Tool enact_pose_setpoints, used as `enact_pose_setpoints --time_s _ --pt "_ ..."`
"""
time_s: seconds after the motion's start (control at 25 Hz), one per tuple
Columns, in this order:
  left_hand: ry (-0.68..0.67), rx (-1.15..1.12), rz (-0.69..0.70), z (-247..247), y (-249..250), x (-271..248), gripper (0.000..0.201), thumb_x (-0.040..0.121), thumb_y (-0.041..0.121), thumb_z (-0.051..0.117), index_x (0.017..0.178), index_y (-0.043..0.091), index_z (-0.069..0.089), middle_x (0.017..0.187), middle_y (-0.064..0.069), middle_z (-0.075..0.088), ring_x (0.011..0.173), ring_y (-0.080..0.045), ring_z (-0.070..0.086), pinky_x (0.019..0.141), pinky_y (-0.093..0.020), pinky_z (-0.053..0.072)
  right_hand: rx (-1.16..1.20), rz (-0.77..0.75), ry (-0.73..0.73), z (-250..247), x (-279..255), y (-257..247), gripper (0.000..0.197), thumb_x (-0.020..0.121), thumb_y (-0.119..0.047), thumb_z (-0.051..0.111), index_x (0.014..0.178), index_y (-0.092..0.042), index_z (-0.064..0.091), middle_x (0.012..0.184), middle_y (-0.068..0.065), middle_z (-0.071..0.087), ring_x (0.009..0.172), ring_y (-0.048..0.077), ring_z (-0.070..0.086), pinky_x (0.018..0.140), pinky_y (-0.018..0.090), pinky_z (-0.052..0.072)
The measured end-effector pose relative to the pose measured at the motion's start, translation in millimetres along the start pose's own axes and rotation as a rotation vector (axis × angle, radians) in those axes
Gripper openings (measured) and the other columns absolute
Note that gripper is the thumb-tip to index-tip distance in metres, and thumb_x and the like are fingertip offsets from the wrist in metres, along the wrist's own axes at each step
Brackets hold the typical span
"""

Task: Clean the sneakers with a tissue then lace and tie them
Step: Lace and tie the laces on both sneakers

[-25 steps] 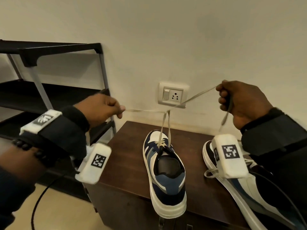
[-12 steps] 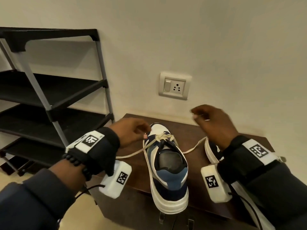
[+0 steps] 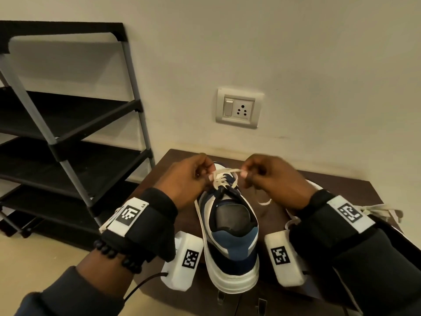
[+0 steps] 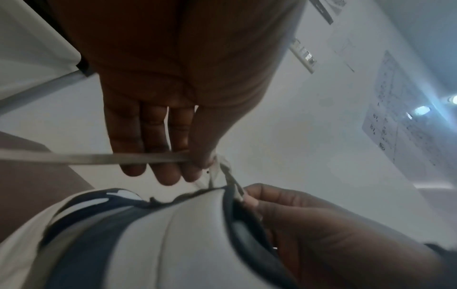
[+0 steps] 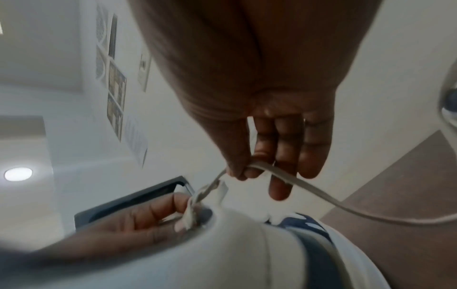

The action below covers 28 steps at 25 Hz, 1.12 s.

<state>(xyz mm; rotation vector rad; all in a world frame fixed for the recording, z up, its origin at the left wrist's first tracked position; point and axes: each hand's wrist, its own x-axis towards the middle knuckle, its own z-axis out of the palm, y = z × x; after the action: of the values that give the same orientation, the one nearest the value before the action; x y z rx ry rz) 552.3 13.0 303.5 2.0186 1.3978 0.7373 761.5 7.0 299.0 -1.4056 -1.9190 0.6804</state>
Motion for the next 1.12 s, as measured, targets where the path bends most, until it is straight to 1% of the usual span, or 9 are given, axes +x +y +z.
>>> enact_pose_setpoints --time_s 0.12,0.28,0.36,0.44,0.52,0.68,0.8,0.96,1.12 --pt "0.059 -0.024 0.066 -8.5 4.3 -2.7 0.004 0.092 0.024 0.059 0.092 0.028 0.06 0.087 0.006 0.065 0.082 -0.014 0.063 0.08 -0.037 0.055 0.161 -0.03 0.166 -13.8 -3.0 -11.6 0.004 0.089 -0.02 0.062 0.087 -0.019 0.066 0.071 0.004 0.07 0.072 0.018 0.068 0.074 0.04 0.054" --pt "0.046 -0.006 0.037 -14.9 6.2 -8.4 0.003 0.091 0.022 0.06 0.091 0.024 0.061 0.082 0.004 0.065 0.077 -0.013 0.061 0.078 -0.034 0.054 0.108 -0.044 0.163 -23.7 -9.0 -8.9 0.004 0.087 -0.024 0.065 0.085 -0.021 0.067 0.073 0.0 0.069 0.069 0.007 0.068 0.07 0.026 0.051" --pt "-0.005 0.087 -0.028 -21.6 -0.7 -12.9 0.003 0.092 0.02 0.059 0.09 0.022 0.061 0.079 0.004 0.064 0.076 -0.011 0.06 0.074 -0.027 0.05 -0.006 0.028 0.103 -32.2 -14.4 5.2 0.006 0.087 -0.027 0.064 0.083 -0.022 0.066 0.073 0.001 0.068 0.07 0.008 0.065 0.067 0.022 0.046" --pt "-0.092 0.191 -0.102 -24.8 -11.4 -17.0 0.004 0.091 0.02 0.06 0.09 0.023 0.061 0.08 0.005 0.064 0.077 -0.007 0.059 0.07 -0.02 0.045 -0.166 0.11 -0.065 -35.0 -20.1 17.7 0.008 0.087 -0.031 0.063 0.084 -0.025 0.065 0.073 -0.002 0.064 0.069 0.008 0.06 0.067 0.019 0.043" --pt "-0.165 0.26 -0.125 -20.8 -20.2 -17.9 0.005 0.091 0.02 0.061 0.092 0.025 0.06 0.084 0.007 0.064 0.08 -0.008 0.06 0.073 -0.022 0.047 -0.225 0.134 -0.17 -28.1 -20.7 22.5 0.006 0.088 -0.031 0.063 0.087 -0.026 0.065 0.073 -0.006 0.062 0.069 0.004 0.057 0.066 0.018 0.041" --pt "-0.149 0.161 -0.029 -9.6 -23.4 -14.7 0.023 0.088 0.019 0.065 0.106 0.03 0.057 0.101 0.011 0.062 0.095 -0.006 0.059 0.087 -0.026 0.05 -0.131 0.033 -0.053 -13.7 -16.7 14.1 0.024 0.088 -0.031 0.063 0.112 -0.029 0.062 0.101 -0.013 0.065 0.096 -0.001 0.058 0.079 0.01 0.042" --pt "-0.122 0.108 0.072 -4.0 -18.3 -13.9 0.014 0.089 0.022 0.064 0.101 0.028 0.062 0.1 0.011 0.063 0.096 -0.006 0.059 0.09 -0.033 0.051 -0.046 -0.043 -0.072 -1.4 -17.7 5.6 0.025 0.09 -0.033 0.06 0.114 -0.029 0.064 0.104 -0.014 0.067 0.097 -0.004 0.059 0.086 0.017 0.047" --pt "-0.035 0.088 0.087 -2.0 -13.0 -13.9 0.005 0.095 0.025 0.053 0.095 0.023 0.058 0.088 0.006 0.066 0.086 -0.008 0.061 0.085 -0.033 0.051 -0.056 -0.065 -0.081 3.8 -18.3 3.7 0.011 0.09 -0.033 0.06 0.089 -0.024 0.066 0.075 -0.008 0.065 0.071 0.004 0.058 0.071 0.027 0.047" --pt "-0.078 -0.026 0.074 -1.5 -11.6 -14.3 0.008 0.096 0.03 0.05 0.098 0.024 0.055 0.081 0.001 0.067 0.079 -0.011 0.064 0.081 -0.036 0.053 -0.035 -0.076 -0.155 -2.0 -19.2 1.8 0.012 0.091 -0.031 0.059 0.091 -0.019 0.061 0.082 0.007 0.064 0.07 0.015 0.054 0.07 0.034 0.047"
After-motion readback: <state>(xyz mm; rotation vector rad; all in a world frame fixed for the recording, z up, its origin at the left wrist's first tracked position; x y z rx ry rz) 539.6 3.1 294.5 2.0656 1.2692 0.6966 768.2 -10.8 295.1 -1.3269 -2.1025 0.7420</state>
